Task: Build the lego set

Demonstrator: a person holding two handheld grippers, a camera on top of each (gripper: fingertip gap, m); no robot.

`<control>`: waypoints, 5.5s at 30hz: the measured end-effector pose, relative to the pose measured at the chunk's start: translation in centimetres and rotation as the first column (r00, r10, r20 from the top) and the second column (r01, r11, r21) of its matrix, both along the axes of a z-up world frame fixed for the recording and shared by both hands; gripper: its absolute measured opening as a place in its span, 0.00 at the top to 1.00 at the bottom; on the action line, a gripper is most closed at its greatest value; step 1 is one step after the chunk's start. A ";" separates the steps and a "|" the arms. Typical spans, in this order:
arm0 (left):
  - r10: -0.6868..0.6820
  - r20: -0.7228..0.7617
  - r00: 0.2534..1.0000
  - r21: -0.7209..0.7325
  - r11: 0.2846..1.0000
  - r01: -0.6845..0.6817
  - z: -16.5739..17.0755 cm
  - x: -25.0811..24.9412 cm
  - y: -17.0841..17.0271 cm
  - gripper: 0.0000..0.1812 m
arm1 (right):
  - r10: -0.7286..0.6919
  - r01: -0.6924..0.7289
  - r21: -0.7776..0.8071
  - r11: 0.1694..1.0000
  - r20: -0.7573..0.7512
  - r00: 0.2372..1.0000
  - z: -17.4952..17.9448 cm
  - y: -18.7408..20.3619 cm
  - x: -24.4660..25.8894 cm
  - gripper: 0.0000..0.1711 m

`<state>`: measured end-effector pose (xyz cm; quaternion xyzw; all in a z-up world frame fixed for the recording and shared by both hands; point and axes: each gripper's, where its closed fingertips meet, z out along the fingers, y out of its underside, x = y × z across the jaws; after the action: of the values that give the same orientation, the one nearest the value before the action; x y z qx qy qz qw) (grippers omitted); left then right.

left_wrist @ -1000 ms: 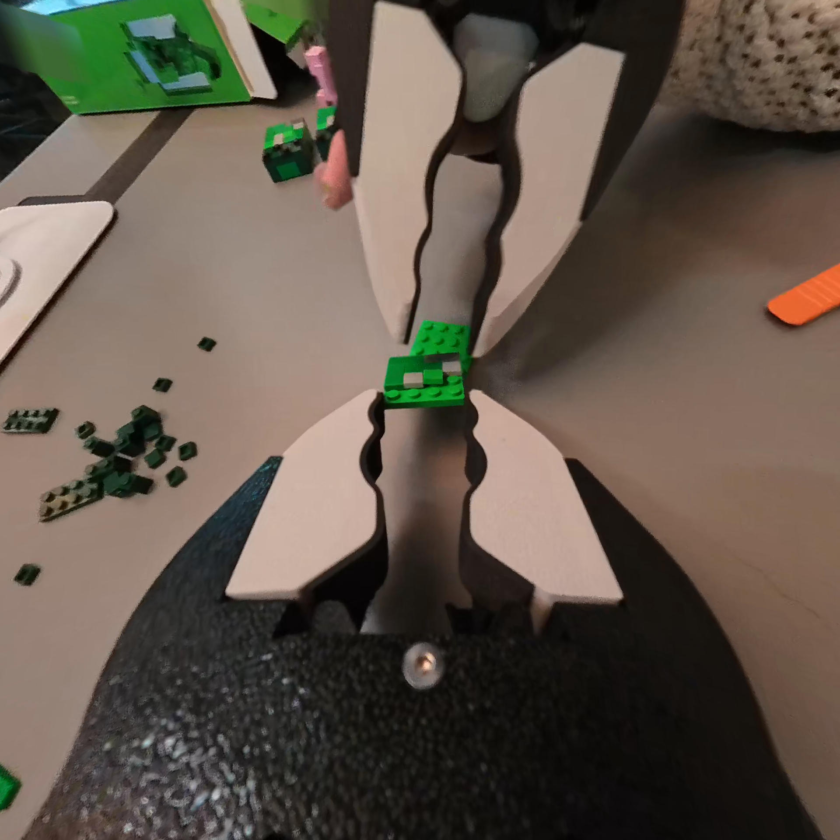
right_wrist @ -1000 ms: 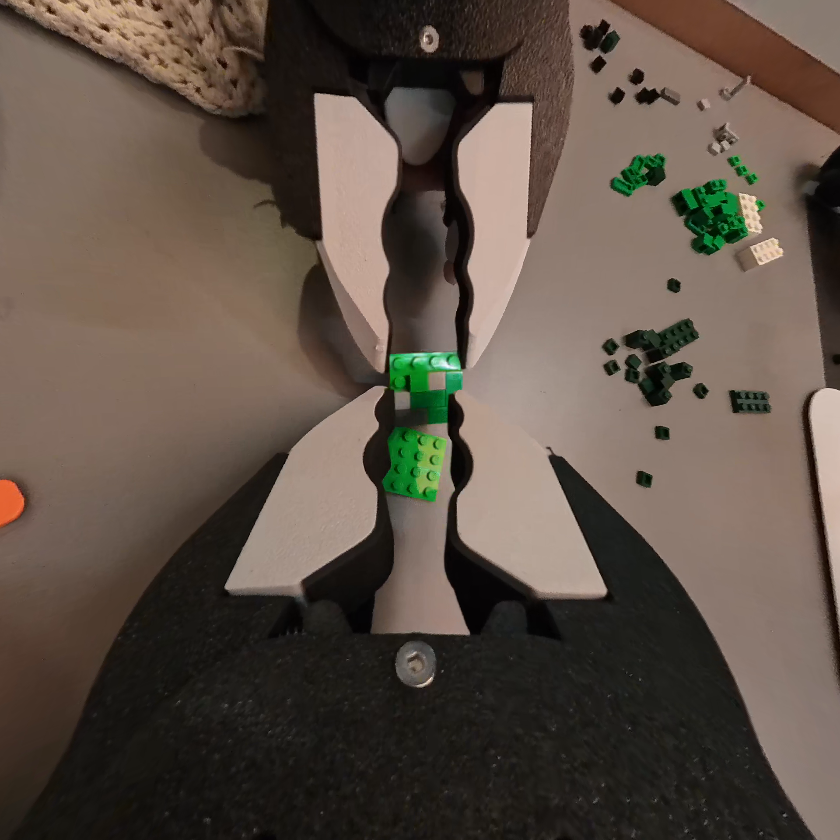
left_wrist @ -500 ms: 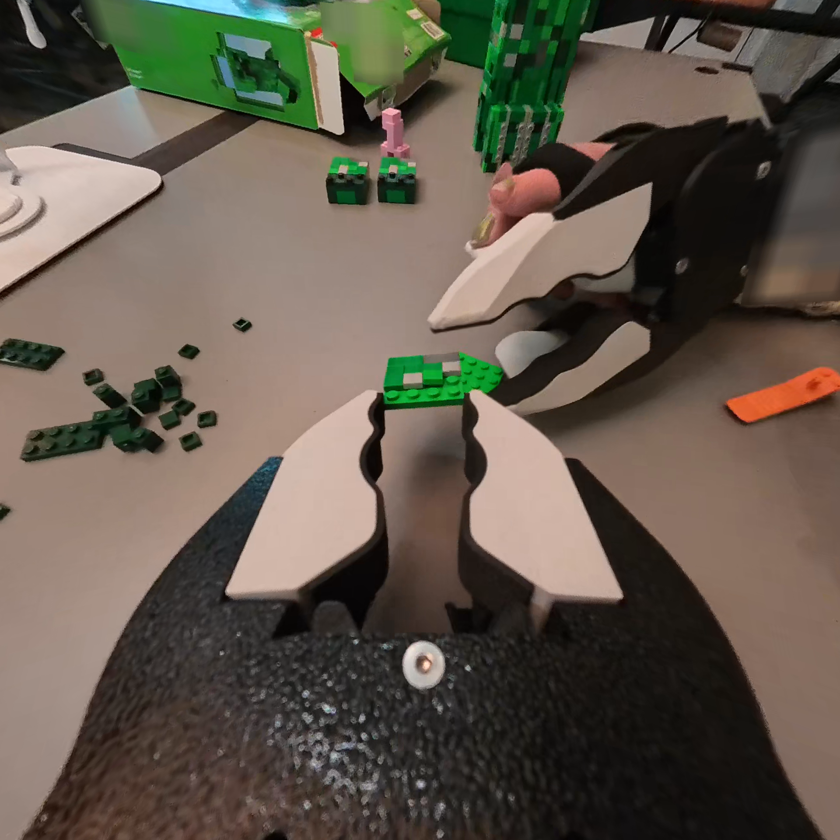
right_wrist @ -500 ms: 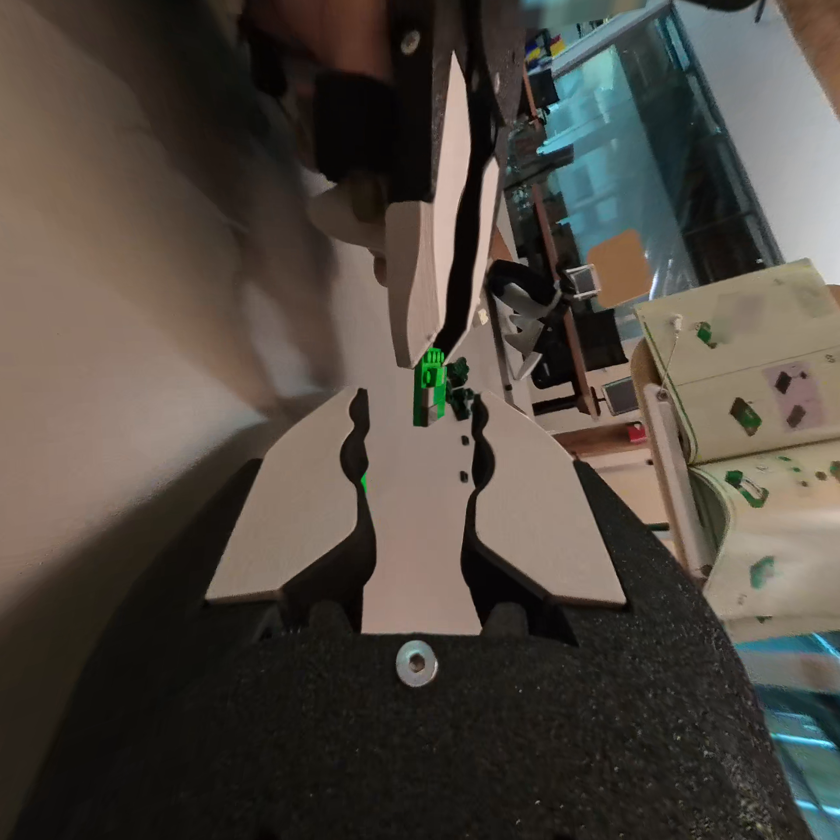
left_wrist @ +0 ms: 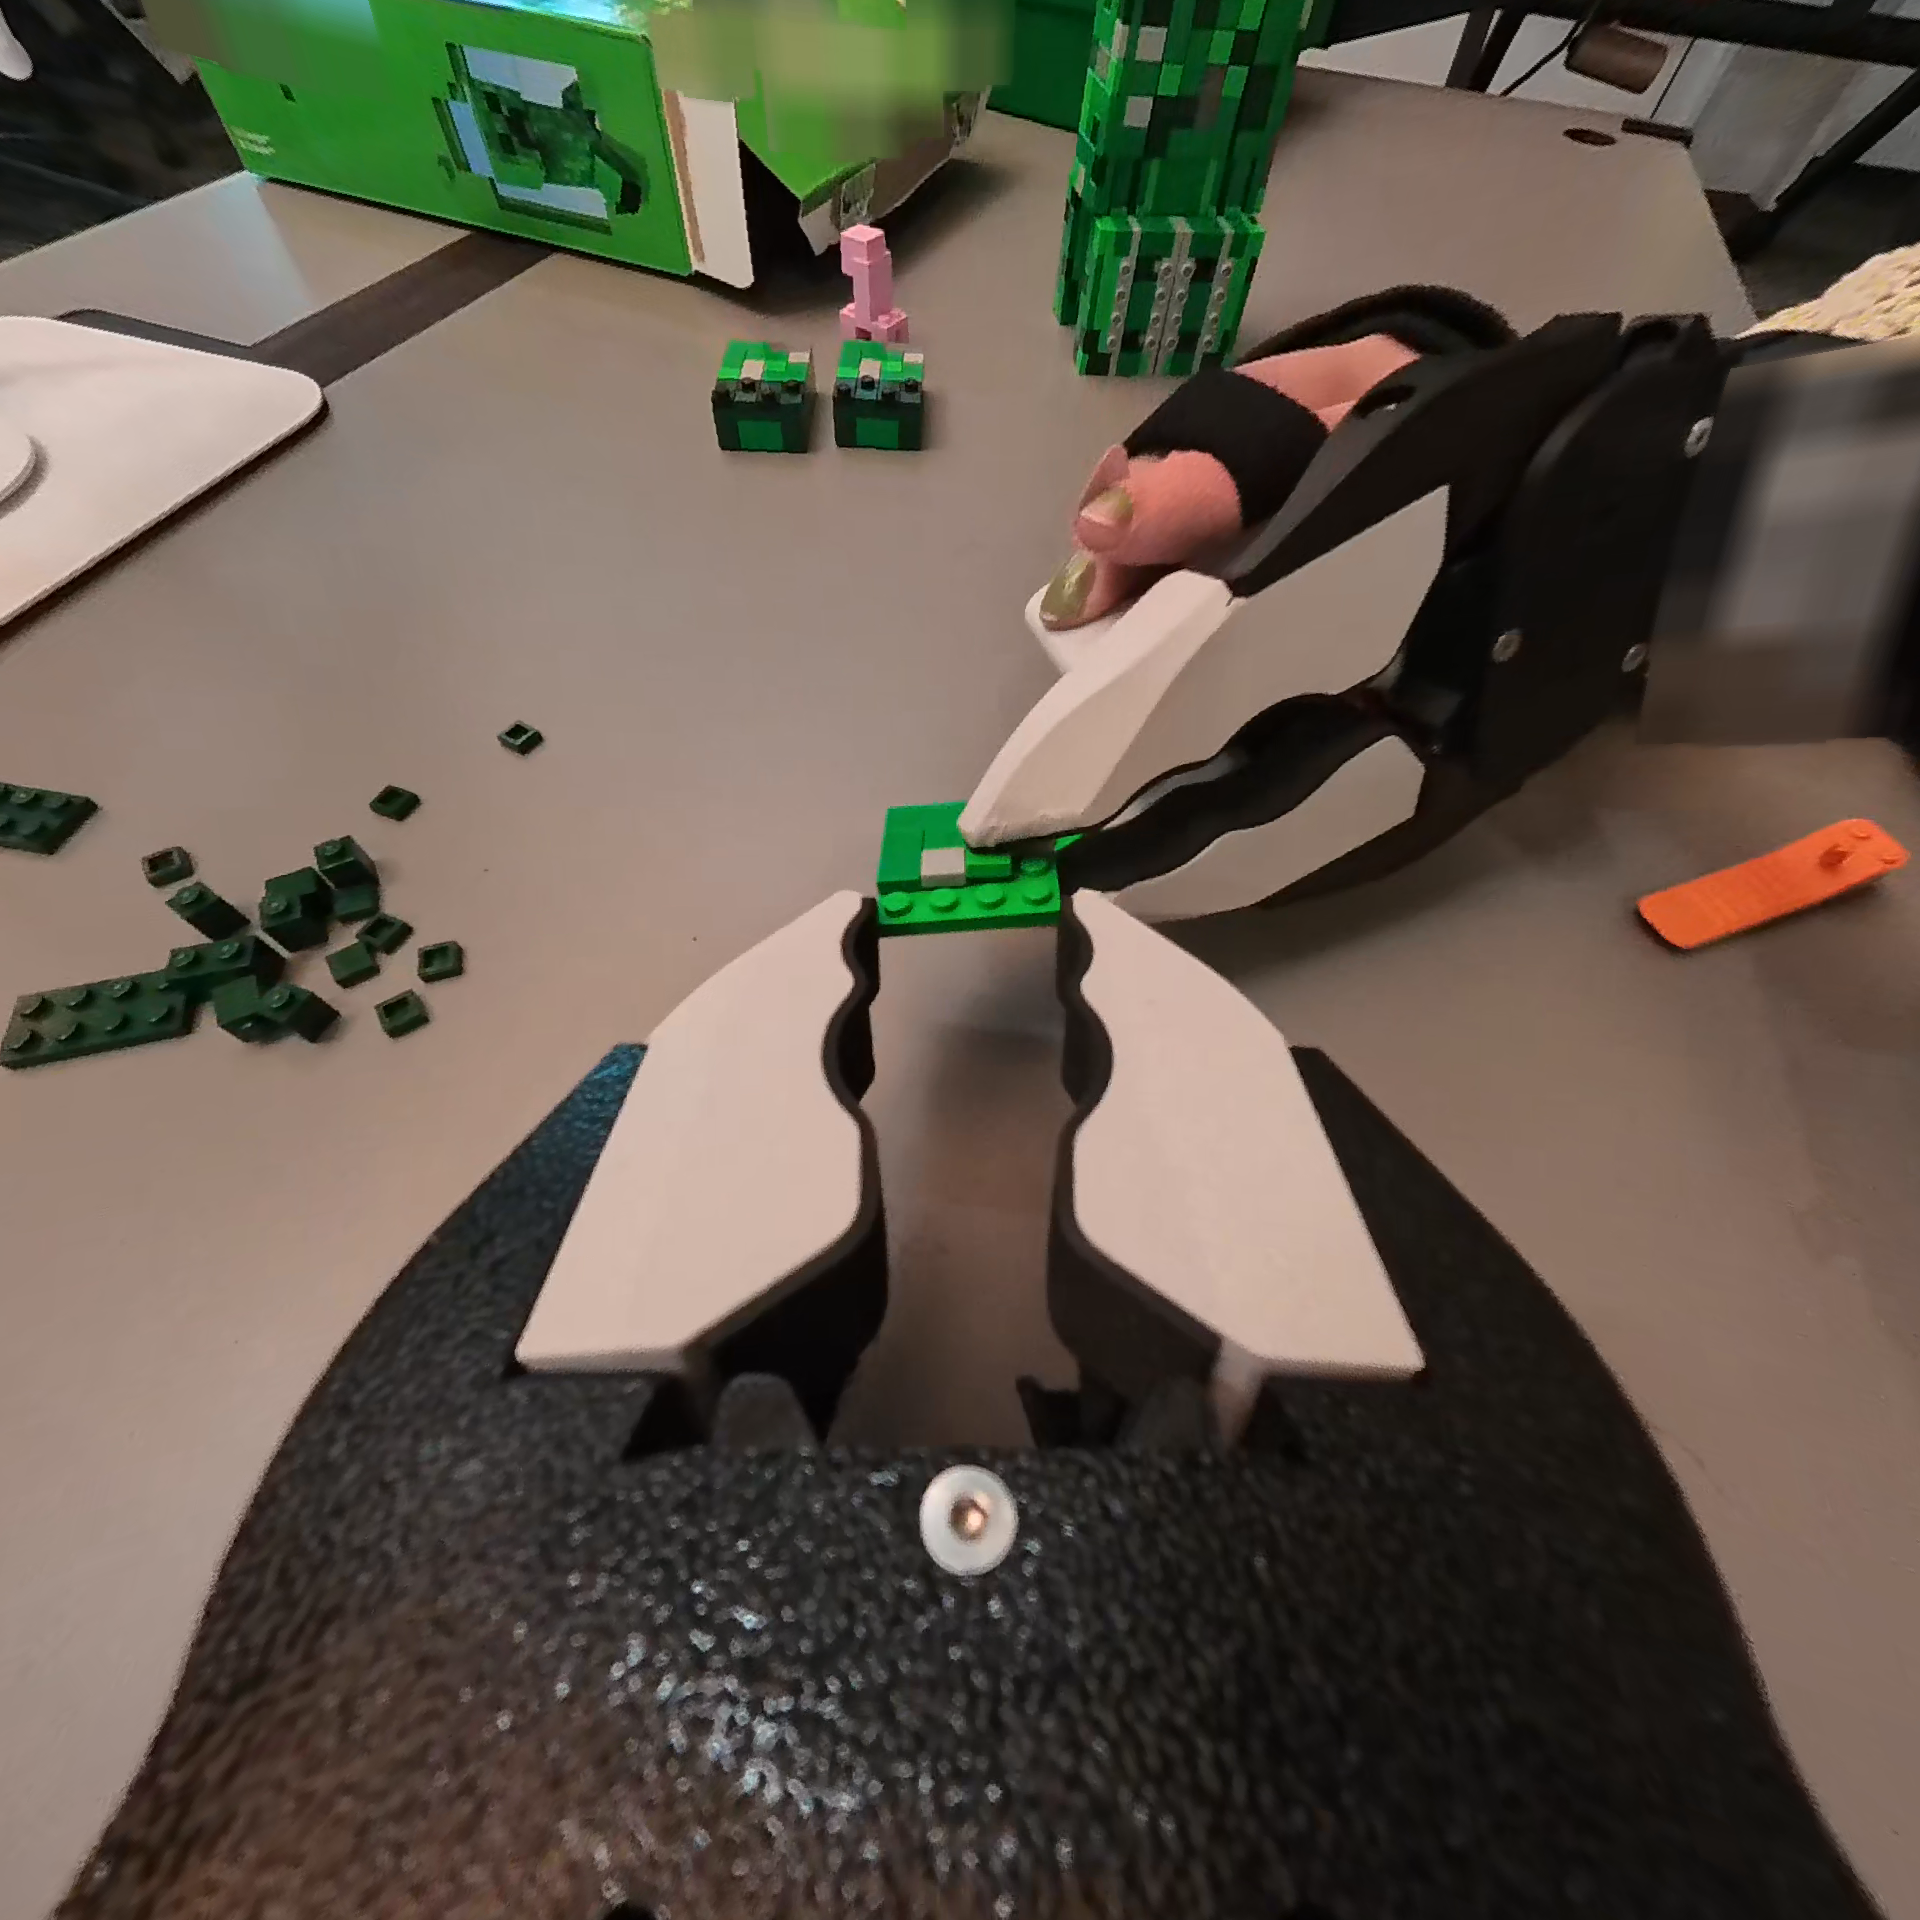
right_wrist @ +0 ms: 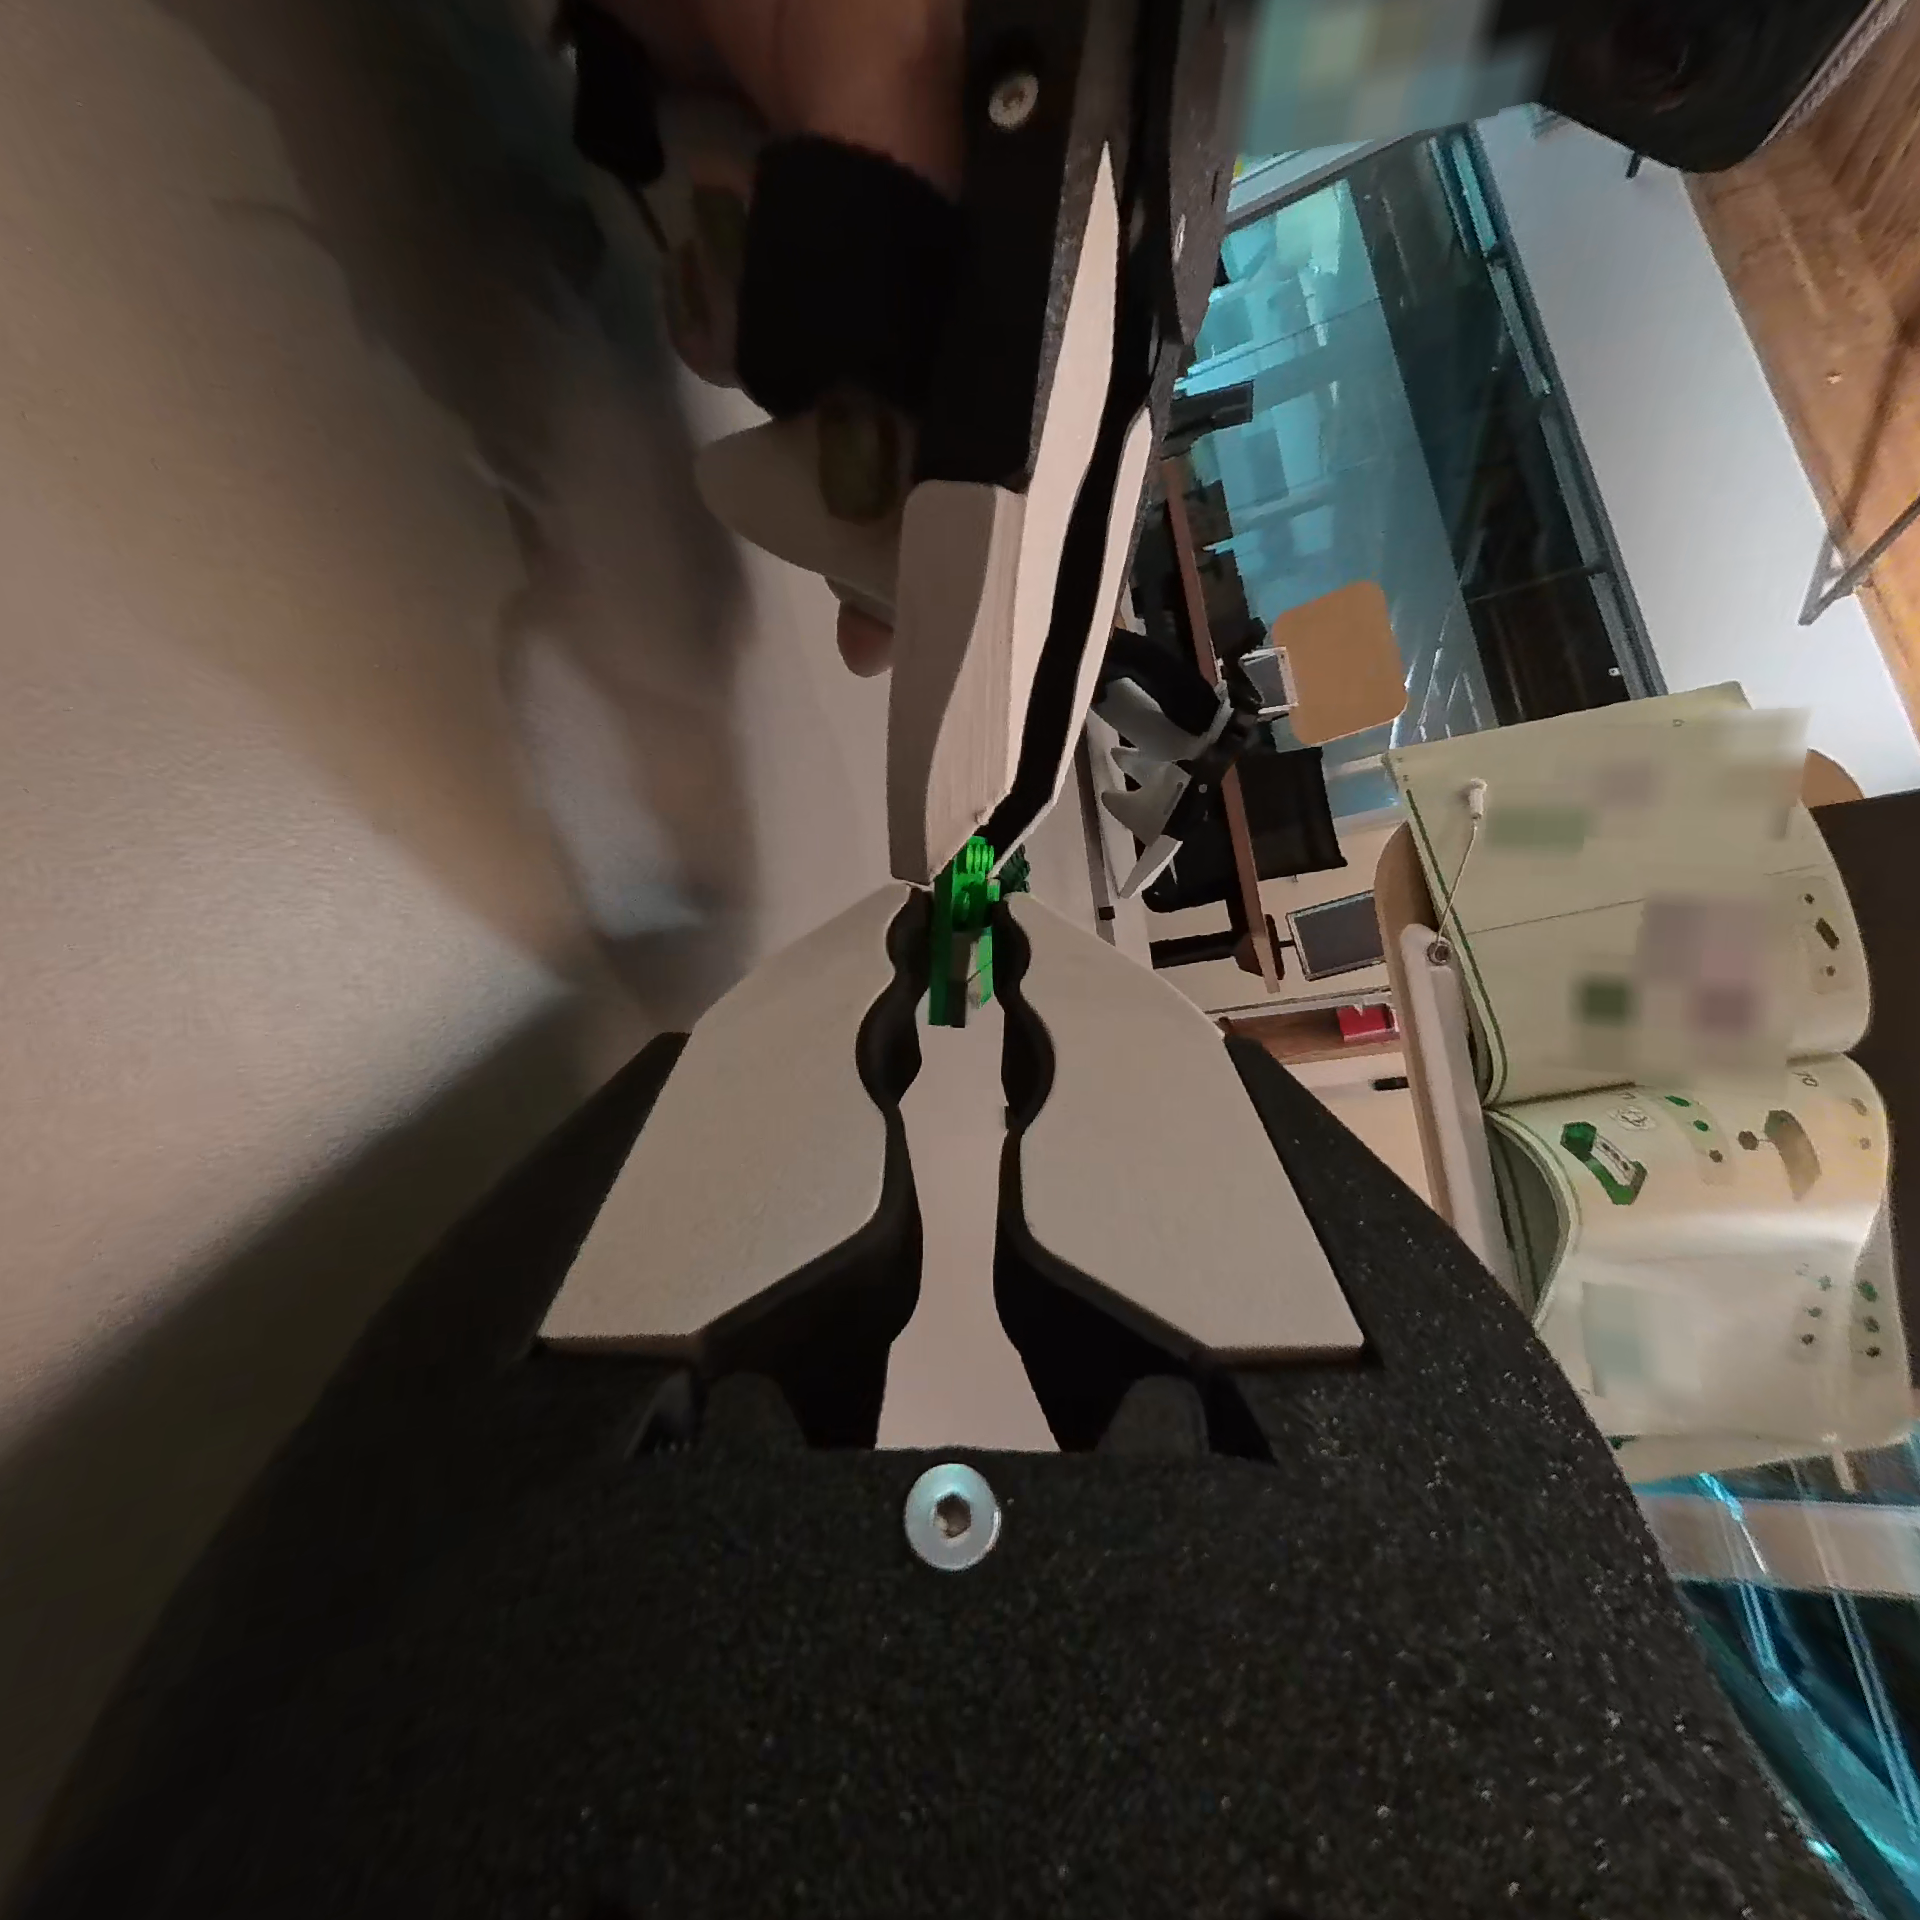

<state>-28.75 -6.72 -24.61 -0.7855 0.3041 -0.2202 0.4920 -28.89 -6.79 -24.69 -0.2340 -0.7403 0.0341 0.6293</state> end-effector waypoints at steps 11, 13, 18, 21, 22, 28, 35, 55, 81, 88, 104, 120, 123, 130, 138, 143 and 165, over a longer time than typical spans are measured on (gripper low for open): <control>-0.023 -0.016 1.000 -0.039 0.999 0.022 -0.5 0.3 -0.3 0.82 | 0.044 -0.052 0.149 0.988 0.054 0.998 -0.2 -0.3 0.3 0.96; -0.026 -0.025 0.999 -0.040 0.999 0.025 -0.6 0.4 -0.3 0.82 | 0.048 -0.058 0.156 0.986 0.067 0.997 -0.3 -0.3 0.4 0.96; -0.016 -0.033 0.999 0.065 0.998 0.018 0.3 0.4 -0.1 0.76 | 0.082 -0.078 -0.095 0.992 0.039 0.996 -0.4 -0.6 0.4 0.96; -0.041 -0.137 0.990 0.250 0.965 0.074 1.1 0.8 -0.3 0.78 | 0.121 -0.112 -0.253 0.961 0.020 0.992 -0.3 -0.6 0.7 0.96; -0.043 -0.182 0.982 0.331 0.938 0.103 1.4 0.9 -0.5 0.81 | 0.134 -0.125 -0.301 0.945 0.011 0.991 -0.2 -0.6 0.8 0.96; -0.044 -0.311 0.949 0.430 0.885 0.181 0.9 1.2 -0.8 0.90 | 0.213 -0.182 -0.449 0.875 0.018 0.977 -0.2 -1.3 1.3 0.96; -0.109 -0.327 0.939 0.408 0.880 0.244 0.5 1.9 -1.6 0.97 | 0.275 -0.234 -0.496 0.836 0.009 0.961 0.0 -2.0 1.6 0.96; -0.206 -0.346 0.915 0.343 0.880 0.328 -0.3 3.0 -2.9 0.95 | 0.391 -0.313 -0.492 0.813 0.062 0.918 -0.5 -3.1 2.6 0.96; -0.022 -0.103 0.994 0.253 0.966 0.048 1.5 1.2 -0.4 0.79 | 0.139 -0.140 -0.014 0.990 -0.054 0.989 1.6 0.4 1.6 0.96; 0.013 -0.029 1.000 0.176 0.984 -0.007 1.5 1.0 0.0 0.75 | 0.125 -0.109 0.167 0.980 -0.089 0.988 2.2 0.1 1.4 0.96; 0.080 -0.073 0.994 0.220 0.973 -0.062 1.5 0.2 0.5 0.97 | 0.063 -0.051 0.110 0.993 -0.114 0.991 2.3 0.7 1.3 0.93; 0.113 -0.068 0.991 0.181 0.978 -0.099 1.1 0.4 0.8 0.78 | -0.049 0.068 0.384 0.921 -0.058 0.997 1.7 1.8 0.2 0.96; 0.120 -0.048 0.992 0.152 0.982 -0.112 1.0 0.3 0.8 0.78 | -0.073 0.095 0.395 0.914 -0.072 0.995 2.0 2.0 0.1 0.96; 0.133 -0.051 0.990 0.146 0.981 -0.124 0.9 0.3 0.9 0.79 | -0.113 0.139 0.474 0.870 -0.082 0.990 2.5 2.3 -0.3 0.97; 0.145 0.012 0.989 0.162 0.976 -0.145 1.7 -0.1 0.9 0.83 | -0.120 0.156 0.452 0.878 -0.107 0.987 3.1 2.4 -0.4 0.96; 0.152 -0.009 0.988 0.172 0.974 -0.148 1.6 0.4 1.0 0.71 | -0.124 0.149 0.482 0.863 -0.085 0.989 2.7 2.3 -0.6 0.97; 0.091 0.039 0.995 0.222 0.970 -0.098 2.5 0.5 0.6 0.79 | -0.081 0.120 0.383 0.916 -0.115 0.990 2.0 1.8 0.5 0.96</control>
<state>-28.24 -6.15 -22.08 -0.7355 0.2821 -0.1722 0.5914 -28.36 -5.00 -22.68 -0.1405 -0.6881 -0.1345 0.6991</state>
